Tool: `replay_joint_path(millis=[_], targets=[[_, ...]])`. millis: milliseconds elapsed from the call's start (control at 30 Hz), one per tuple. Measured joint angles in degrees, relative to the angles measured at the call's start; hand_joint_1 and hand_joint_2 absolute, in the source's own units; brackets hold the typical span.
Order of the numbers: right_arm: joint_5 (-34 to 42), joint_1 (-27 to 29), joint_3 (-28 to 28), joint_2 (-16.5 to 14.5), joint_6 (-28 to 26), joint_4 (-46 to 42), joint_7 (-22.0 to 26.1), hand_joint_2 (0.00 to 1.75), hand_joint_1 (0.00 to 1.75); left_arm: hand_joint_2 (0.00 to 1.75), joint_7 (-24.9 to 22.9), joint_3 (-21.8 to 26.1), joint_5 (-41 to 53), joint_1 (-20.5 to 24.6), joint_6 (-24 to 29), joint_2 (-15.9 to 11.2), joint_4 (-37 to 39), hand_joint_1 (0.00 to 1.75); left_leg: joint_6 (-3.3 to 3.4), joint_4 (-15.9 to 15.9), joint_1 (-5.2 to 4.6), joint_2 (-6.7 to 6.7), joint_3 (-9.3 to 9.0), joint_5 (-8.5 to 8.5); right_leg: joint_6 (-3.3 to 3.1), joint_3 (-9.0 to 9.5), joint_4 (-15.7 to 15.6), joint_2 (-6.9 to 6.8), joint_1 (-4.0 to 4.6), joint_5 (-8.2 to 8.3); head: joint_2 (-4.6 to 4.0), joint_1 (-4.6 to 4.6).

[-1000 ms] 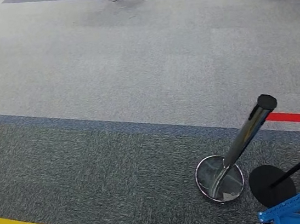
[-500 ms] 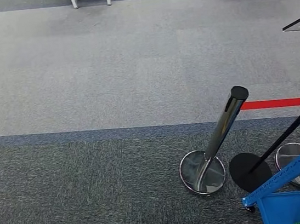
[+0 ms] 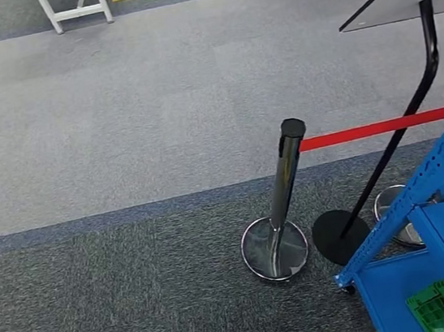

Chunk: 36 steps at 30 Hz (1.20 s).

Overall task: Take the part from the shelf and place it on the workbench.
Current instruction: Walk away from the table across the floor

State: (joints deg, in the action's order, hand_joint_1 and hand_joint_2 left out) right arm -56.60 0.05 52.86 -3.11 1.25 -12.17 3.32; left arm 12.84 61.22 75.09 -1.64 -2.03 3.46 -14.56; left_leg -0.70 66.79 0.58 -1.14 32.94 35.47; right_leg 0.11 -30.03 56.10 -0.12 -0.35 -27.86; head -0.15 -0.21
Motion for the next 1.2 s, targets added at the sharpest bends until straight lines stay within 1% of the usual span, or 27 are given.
replay_joint_path(millis=[33, 67, 100, 133, 167, 233, 300, 333, 367, 433, 500, 533, 567, 600, 633, 700, 767, 800, 867, 900, 967, 1033, 1067, 1100, 1133, 1167, 1200], targets=[[0.0, 0.0, 0.0, 0.0, 0.1, 0.0, 0.0, 0.00, 0.00, 1.75, 0.1, 0.0, 0.0, -0.1, 0.0, -0.1, 0.1, 0.00, 0.02, 3.7, 0.00, 0.40, 1.73, 1.34, -0.06, -0.02, 0.0, 0.69, 0.12, 0.01, 0.01, -0.16], [0.0, 0.0, 0.0, 0.0, 0.2, 0.0, -0.1, 0.00, 0.00, 1.75, 0.2, 0.0, 0.0, -0.1, 0.0, -0.1, 0.1, 0.00, 0.10, 6.0, -0.02, 0.56, 2.92, 1.68, -0.10, 0.00, 0.1, 1.40, 0.24, 0.01, 0.01, -0.28], [0.0, 0.0, 0.0, 0.0, 0.2, 0.0, -0.3, 0.00, 0.00, 1.75, 0.3, 0.0, 0.1, -0.1, 0.0, -0.2, 0.1, 0.00, 0.25, 6.2, -0.03, 0.66, 3.28, 0.88, -0.13, 0.03, 0.1, 2.13, 0.34, -0.01, 0.02, -0.35], [0.0, 0.0, 0.0, 0.0, 0.3, 0.0, -0.4, 0.00, 0.00, 1.75, 0.4, 0.0, 0.1, -0.1, 0.0, -0.2, 0.2, 0.00, 0.46, 4.1, -0.04, 0.88, 2.64, -0.99, -0.14, 0.08, 0.2, 2.87, 0.40, -0.04, 0.02, -0.38], [0.0, 0.0, 0.0, 0.0, 0.3, 0.0, -0.5, 0.00, 0.00, 1.75, 0.4, 0.0, 0.1, -0.1, 0.0, -0.2, 0.2, 0.00, 0.72, 0.5, -0.05, 1.51, 1.28, -3.39, -0.12, 0.12, 0.3, 3.58, 0.42, -0.08, 0.01, -0.39], [0.0, 0.0, 0.0, -0.1, 0.4, 0.1, -0.5, 0.00, 0.00, 1.75, 0.4, 0.0, 0.2, -0.1, 0.1, -0.3, 0.2, 0.00, 1.27, -6.6, -0.06, 3.84, -1.39, -6.53, 0.14, -0.07, 0.6, 4.94, 0.48, -0.21, 0.00, -0.38], [0.0, 0.0, 0.0, -0.1, 0.5, 0.1, -0.5, 0.00, 0.00, 1.75, 0.4, 0.0, 0.3, 0.0, 0.2, -0.4, 0.3, 0.00, 1.59, -9.1, -0.23, 4.97, -2.25, -6.94, 0.78, -0.60, 0.8, 6.11, 0.30, -0.15, 0.00, -0.38], [0.0, 0.1, 0.0, -0.1, 0.5, 0.2, -0.6, 0.00, 0.00, 1.75, 0.4, 0.0, 0.4, 0.0, 0.2, -0.4, 0.3, 0.00, 1.73, -9.4, -0.30, 4.51, -2.30, -7.04, 1.18, -0.98, 0.7, 6.67, 0.15, -0.05, 0.00, -0.38], [0.0, 0.3, 0.0, -0.1, 0.6, 0.2, -0.6, 0.00, 0.00, 1.75, 0.4, 0.0, 0.5, 0.1, 0.2, -0.4, 0.3, 0.00, 2.00, -9.7, -0.30, 3.93, -2.39, -7.23, 1.49, -1.26, 0.8, 6.52, 0.02, -0.12, 0.00, -0.36], [0.0, 0.4, 0.0, -0.1, 0.8, 0.2, -0.6, 0.00, 0.00, 1.75, 0.4, 0.0, 0.6, 0.2, 0.2, -0.4, 0.3, 0.00, 2.69, -10.4, -0.15, 2.66, -2.61, -7.61, 1.95, -2.61, 3.0, 4.17, 0.05, -1.77, -0.01, 0.07], [0.0, 0.1, 0.1, -0.2, 0.9, 0.2, -0.6, 0.00, 0.00, 1.75, 0.3, 0.0, 0.6, 0.1, 0.3, -0.4, 0.4, 0.00, 3.09, -10.7, -0.13, 1.19, -2.63, -7.71, 2.39, -5.71, 9.4, 1.38, -0.02, -5.46, -0.01, 0.72], [0.0, 0.1, 0.1, -0.2, 0.9, 0.3, -0.6, 0.00, 0.00, 1.75, 0.3, 0.0, 0.6, 0.1, 0.3, -0.4, 0.4, 0.00, 3.15, -10.7, -0.17, 0.42, -2.56, -7.70, 2.65, -7.55, 13.2, 0.90, -0.15, -7.13, 0.00, 0.90], [0.0, 0.1, 0.1, -0.2, 1.0, 0.3, -0.6, 0.00, 0.00, 1.75, 0.3, 0.0, 0.7, 0.0, 0.3, -0.4, 0.5, 0.00, 3.14, -10.7, -0.20, -0.32, -2.50, -7.67, 2.90, -8.81, 16.0, 0.67, -0.29, -7.99, 0.00, 0.98], [0.0, 0.2, 0.1, -0.2, 1.0, 0.3, -0.6, 0.00, 0.00, 1.75, 0.3, 0.0, 0.7, 0.0, 0.3, -0.4, 0.5, 0.00, 3.09, -10.6, -0.21, -1.01, -2.46, -7.62, 3.11, -9.09, 16.8, 0.51, -0.42, -7.80, 0.00, 0.99], [0.0, 0.3, 0.1, -0.2, 1.0, 0.3, -0.6, 0.00, 0.00, 1.75, 0.3, 0.0, 0.7, 0.1, 0.3, -0.4, 0.5, 0.00, 3.00, -10.6, -0.19, -1.57, -2.44, -7.56, 3.25, -8.30, 15.5, 0.31, -0.52, -6.67, 0.01, 1.00], [0.0, 0.3, 0.1, -0.2, 1.0, 0.3, -0.6, 0.00, 0.00, 1.75, 0.3, 0.0, 0.8, 0.2, 0.3, -0.4, 0.5, 0.00, 2.60, -10.3, -0.14, -2.64, -2.59, -7.30, 3.30, -3.98, 7.6, -1.27, -0.64, -3.15, 0.01, 1.10], [0.0, 0.2, 0.2, -0.2, 1.2, 0.3, -0.6, 0.00, 0.00, 1.75, 0.3, 0.0, 0.9, 0.2, 0.3, -0.4, 0.6, 0.00, 1.96, -9.9, -0.34, -3.49, -2.86, -6.92, 2.89, -0.82, 1.6, -2.80, -0.56, -1.22, 0.01, 1.11], [0.0, 0.2, 0.2, -0.2, 1.3, 0.3, -0.6, 0.00, 0.00, 1.75, 0.3, 0.0, 1.0, 0.3, 0.4, -0.4, 0.6, 0.00, 1.63, -9.8, -0.42, -3.81, -3.00, -6.79, 2.53, -0.49, 0.8, -3.01, -0.46, -1.16, 0.01, 1.01], [-0.1, 0.2, 0.3, -0.2, 1.3, 0.3, -0.6, 0.00, 0.00, 1.75, 0.3, 0.0, 1.1, 0.5, 0.6, -0.4, 0.6, 0.00, 0.98, -9.8, -0.32, -4.39, -3.33, -6.64, 1.72, -0.55, 0.9, -2.02, -0.30, -0.98, 0.00, 0.75], [-0.2, 0.3, 0.4, -0.2, 1.3, 0.3, -0.6, 0.00, 0.00, 1.75, 0.3, 0.0, 1.1, 0.6, 0.7, -0.3, 0.6, 0.00, 0.65, -9.5, -0.15, -4.12, -3.33, -6.30, 1.34, -0.38, 0.8, -1.62, -0.31, -0.84, 0.01, 0.67], [-0.4, 0.3, 0.4, -0.2, 1.3, 0.3, -0.6, 0.00, 0.00, 1.75, 0.3, 0.0, 1.1, 0.7, 0.8, -0.2, 0.6, 0.00, 0.14, -6.1, 0.11, -2.11, -2.08, -3.79, 0.62, -0.05, 0.6, -0.72, -0.43, -0.44, 0.01, 0.33], [-0.5, 0.2, 0.5, -0.2, 1.3, 0.3, -0.6, 0.00, 0.00, 1.75, 0.3, 0.1, 1.2, 0.5, 0.9, -0.1, 0.7, 0.00, 0.00, 1.6, 0.18, 0.06, 1.20, 0.18, 0.24, -0.04, 0.6, 0.39, -0.36, -0.26, 0.00, -0.17], [-0.5, 0.2, 0.5, -0.2, 1.3, 0.3, -0.6, 0.00, 0.00, 1.75, 0.3, 0.1, 1.2, 0.4, 0.9, -0.1, 0.7, 0.00, 0.02, 5.2, 0.16, 0.44, 2.83, 1.45, 0.17, -0.06, 0.6, 1.04, -0.26, -0.24, -0.01, -0.33], [-0.5, 0.2, 0.5, -0.2, 1.3, 0.3, -0.6, 0.00, 0.00, 1.75, 0.3, 0.1, 1.2, 0.4, 0.9, -0.1, 0.7, 0.00, 0.11, 7.1, 0.14, 0.61, 3.82, 1.62, 0.14, -0.03, 0.6, 1.72, -0.16, -0.25, -0.01, -0.44], [-0.5, 0.2, 0.5, -0.2, 1.3, 0.3, -0.6, 0.00, 0.00, 1.75, 0.3, 0.1, 1.2, 0.4, 0.9, -0.1, 0.7, 0.00, 0.28, 6.7, 0.13, 0.72, 3.85, 0.55, 0.13, 0.03, 0.7, 2.43, -0.08, -0.26, 0.00, -0.52], [-0.5, 0.2, 0.5, -0.2, 1.3, 0.3, -0.6, 0.00, 0.00, 1.75, 0.3, 0.1, 1.2, 0.4, 0.9, -0.1, 0.7, 0.00, 0.52, 4.1, 0.12, 1.01, 2.89, -1.50, 0.12, 0.12, 0.7, 3.17, -0.03, -0.27, 0.00, -0.55], [-0.5, 0.2, 0.5, -0.3, 1.3, 0.3, -0.6, 0.00, 0.00, 1.75, 0.3, 0.1, 1.2, 0.4, 0.9, -0.1, 0.7, 0.00, 0.80, 0.0, 0.11, 1.79, 1.31, -3.97, 0.15, 0.19, 0.7, 3.89, -0.02, -0.30, 0.00, -0.59]])
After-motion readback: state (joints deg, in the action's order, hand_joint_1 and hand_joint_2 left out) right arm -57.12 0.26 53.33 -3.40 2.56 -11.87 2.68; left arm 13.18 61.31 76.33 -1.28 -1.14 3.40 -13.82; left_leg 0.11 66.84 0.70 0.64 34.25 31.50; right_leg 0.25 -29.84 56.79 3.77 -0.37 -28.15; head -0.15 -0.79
